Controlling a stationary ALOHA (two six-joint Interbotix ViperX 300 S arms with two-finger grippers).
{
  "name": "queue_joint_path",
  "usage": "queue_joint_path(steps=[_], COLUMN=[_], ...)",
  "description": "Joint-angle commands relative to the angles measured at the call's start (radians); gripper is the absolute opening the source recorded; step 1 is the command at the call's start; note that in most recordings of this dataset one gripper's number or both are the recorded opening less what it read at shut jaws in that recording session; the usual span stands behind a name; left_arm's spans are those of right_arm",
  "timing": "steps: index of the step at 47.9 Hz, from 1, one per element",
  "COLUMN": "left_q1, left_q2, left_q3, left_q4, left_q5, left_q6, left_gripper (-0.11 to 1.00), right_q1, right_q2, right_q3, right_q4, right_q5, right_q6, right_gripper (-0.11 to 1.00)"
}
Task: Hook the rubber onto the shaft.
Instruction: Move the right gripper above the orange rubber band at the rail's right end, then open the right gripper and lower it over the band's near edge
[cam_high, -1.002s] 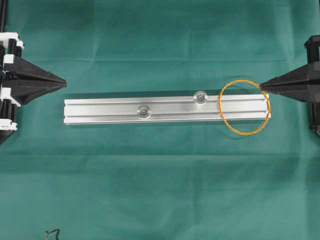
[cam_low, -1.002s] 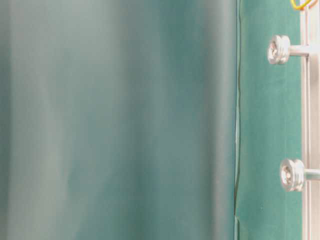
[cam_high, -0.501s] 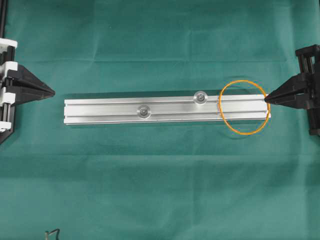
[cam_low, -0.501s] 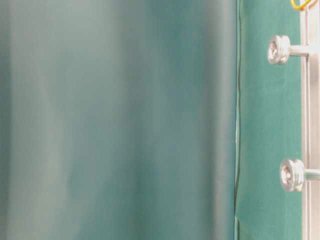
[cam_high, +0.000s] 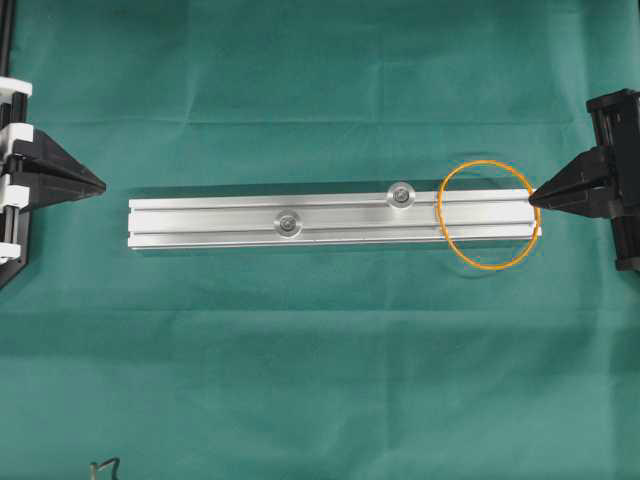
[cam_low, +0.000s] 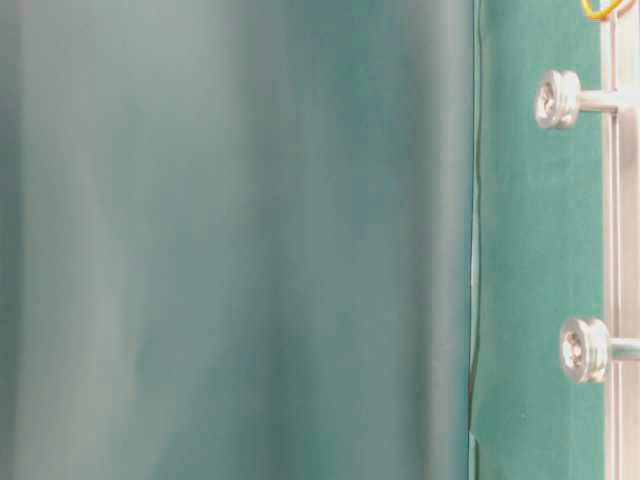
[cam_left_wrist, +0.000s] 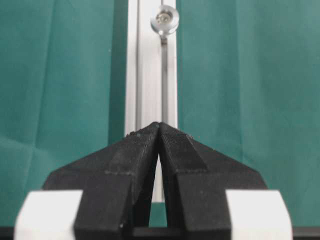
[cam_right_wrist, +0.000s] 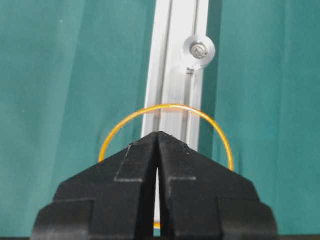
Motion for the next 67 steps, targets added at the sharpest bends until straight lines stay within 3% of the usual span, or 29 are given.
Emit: queue_joint_path(steps=[1,22,34,55,67], left_q1=[0.000,0.000,0.000,0.000,-0.002], left_q2=[0.006,0.006,0.006,0.006,0.006], left_q3=[-0.029,-0.029,-0.029,-0.031,-0.031], left_q4=[0.002,0.002,0.002,0.002,0.002], left_q5=[-0.005,-0.005,-0.005,-0.014,-0.015], left_q6=[0.002,0.002,0.002,0.002,0.002], left_gripper=[0.02,0.02,0.02,0.02,0.02], right_q1=[0.000,0.000,0.000,0.000,0.000], right_q2=[0.002,0.012,0.012,0.020,0.043], right_q3=[-0.035,-0.083,-0.101,-0.106,-0.106], right_q4=[0.003,0.003,-0.002,-0.003,0.000], right_q5=[0.014,0.316,0.468,0.492,0.508], right_q6=[0.003,0.097,0.100,0.103,0.150], right_gripper=[0.02,0.02,0.02,0.02,0.02])
